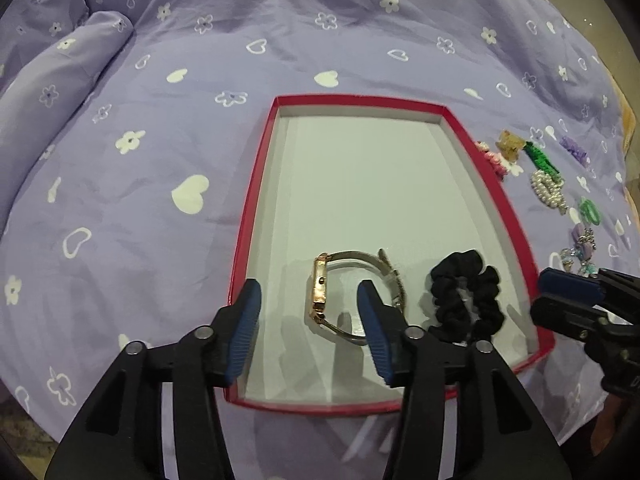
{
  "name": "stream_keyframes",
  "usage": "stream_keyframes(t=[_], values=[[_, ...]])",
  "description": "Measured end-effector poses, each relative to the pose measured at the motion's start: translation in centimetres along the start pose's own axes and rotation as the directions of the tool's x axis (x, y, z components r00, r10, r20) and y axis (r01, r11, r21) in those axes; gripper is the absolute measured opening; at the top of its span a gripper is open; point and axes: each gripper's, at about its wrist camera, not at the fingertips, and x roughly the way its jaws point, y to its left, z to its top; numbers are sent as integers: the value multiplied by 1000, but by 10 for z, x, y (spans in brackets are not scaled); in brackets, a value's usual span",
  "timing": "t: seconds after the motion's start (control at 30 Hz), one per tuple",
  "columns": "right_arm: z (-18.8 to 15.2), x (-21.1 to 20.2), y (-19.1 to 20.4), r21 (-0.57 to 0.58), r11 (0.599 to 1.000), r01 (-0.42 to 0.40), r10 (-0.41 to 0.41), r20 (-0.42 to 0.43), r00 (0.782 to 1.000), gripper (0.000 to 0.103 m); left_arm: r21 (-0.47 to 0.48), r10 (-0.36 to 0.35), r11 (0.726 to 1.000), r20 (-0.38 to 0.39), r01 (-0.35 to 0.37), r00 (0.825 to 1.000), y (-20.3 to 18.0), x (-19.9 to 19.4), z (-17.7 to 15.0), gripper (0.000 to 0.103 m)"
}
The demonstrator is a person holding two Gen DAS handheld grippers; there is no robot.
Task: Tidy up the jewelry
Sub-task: 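Open the left tool releasing the watch while the right tool releases the scrunchie in the tray, then move both tools back over the jewelry pile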
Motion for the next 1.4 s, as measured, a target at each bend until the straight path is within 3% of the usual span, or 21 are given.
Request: stream_keyframes(t=[0.07,0.23,0.4,0.5,0.6,0.87,1.1,1.4], values=[[-4,-13,-5,18,1000,7,-8,37,999,44,-5,-16,1000,17,16,1000,-3,-8,0,57],[-20,-46,-30,96,995,20,-31,115,993,45,20,-50,999,52,49,997,-24,-24,6,61],[-36,-77,-67,188,980,72,-104,163,981,50,67,-90,994,70,85,994,-57,-32,14,63],[-43,-92,-88,241,966,92,-137,177,975,51,86,-119,990,64,114,991,-74,-33,16,64],[-54,-110,-114,308,945,112,-178,195,965,59,105,-144,985,65,137,987,-93,-32,19,64],[-73,-139,-158,380,911,162,-265,235,935,59,145,-178,975,60,168,982,-130,-25,30,64],[-67,-142,-179,385,904,185,-290,235,928,59,179,-187,968,53,174,981,-152,-12,47,64],[-25,-119,-190,327,928,179,-265,241,934,59,197,-183,965,26,175,983,-167,19,79,64]])
